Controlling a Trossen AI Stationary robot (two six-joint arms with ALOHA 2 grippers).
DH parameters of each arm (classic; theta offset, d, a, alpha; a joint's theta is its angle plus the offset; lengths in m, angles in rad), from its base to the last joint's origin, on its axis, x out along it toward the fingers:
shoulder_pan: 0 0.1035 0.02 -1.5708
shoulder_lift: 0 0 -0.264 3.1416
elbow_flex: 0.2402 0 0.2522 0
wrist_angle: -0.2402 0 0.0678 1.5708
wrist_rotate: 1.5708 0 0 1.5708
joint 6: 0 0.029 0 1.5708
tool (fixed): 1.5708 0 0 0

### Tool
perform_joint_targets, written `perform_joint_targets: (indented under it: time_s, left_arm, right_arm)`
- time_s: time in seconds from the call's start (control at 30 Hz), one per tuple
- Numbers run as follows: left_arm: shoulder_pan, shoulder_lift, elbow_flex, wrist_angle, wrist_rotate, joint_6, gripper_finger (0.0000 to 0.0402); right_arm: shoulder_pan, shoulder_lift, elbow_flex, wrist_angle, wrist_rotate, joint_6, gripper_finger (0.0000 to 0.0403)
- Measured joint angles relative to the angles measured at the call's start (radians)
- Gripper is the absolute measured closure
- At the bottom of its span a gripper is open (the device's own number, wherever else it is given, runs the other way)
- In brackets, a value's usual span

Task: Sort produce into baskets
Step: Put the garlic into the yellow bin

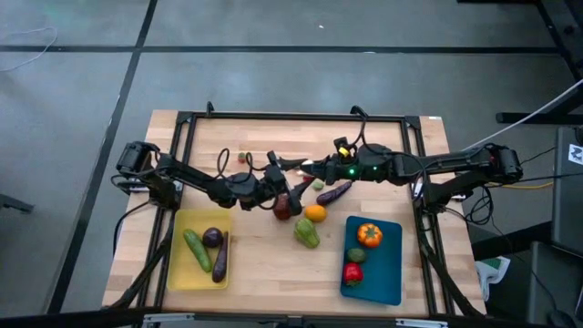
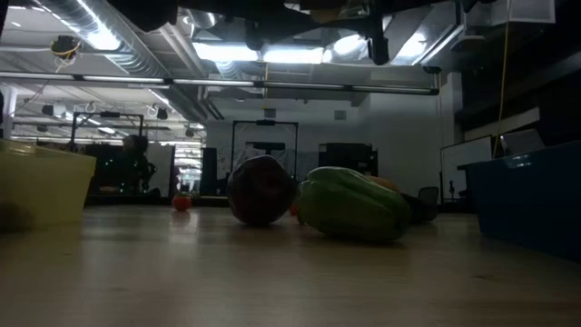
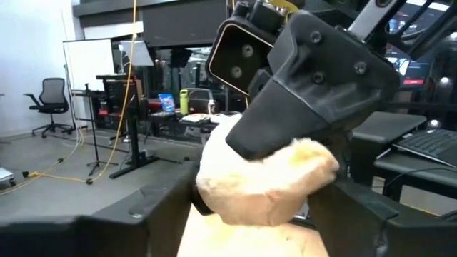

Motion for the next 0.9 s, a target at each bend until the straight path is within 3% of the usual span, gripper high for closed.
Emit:
perform_joint_targets:
  time_s: [0.3,0.77,0.9]
  left_arm:
    - [0.000,0.000,0.000,-0.020,0.000,0.009,0.0213]
    - [-0.001,0.000,0.000,-0.050,0.009,0.030,0.0207]
    - [-0.001,0.000,0.000,-0.054,0.012,0.038,0.0207]
  right_arm:
    - [0.000,0.000,0.000,-0.017,0.003,0.035,0.0228]
    - [-0.002,0.000,0.000,-0.046,-0.020,0.026,0.0228]
    - [-0.002,0.000,0.000,-0.060,-0.028,0.006,0.0206]
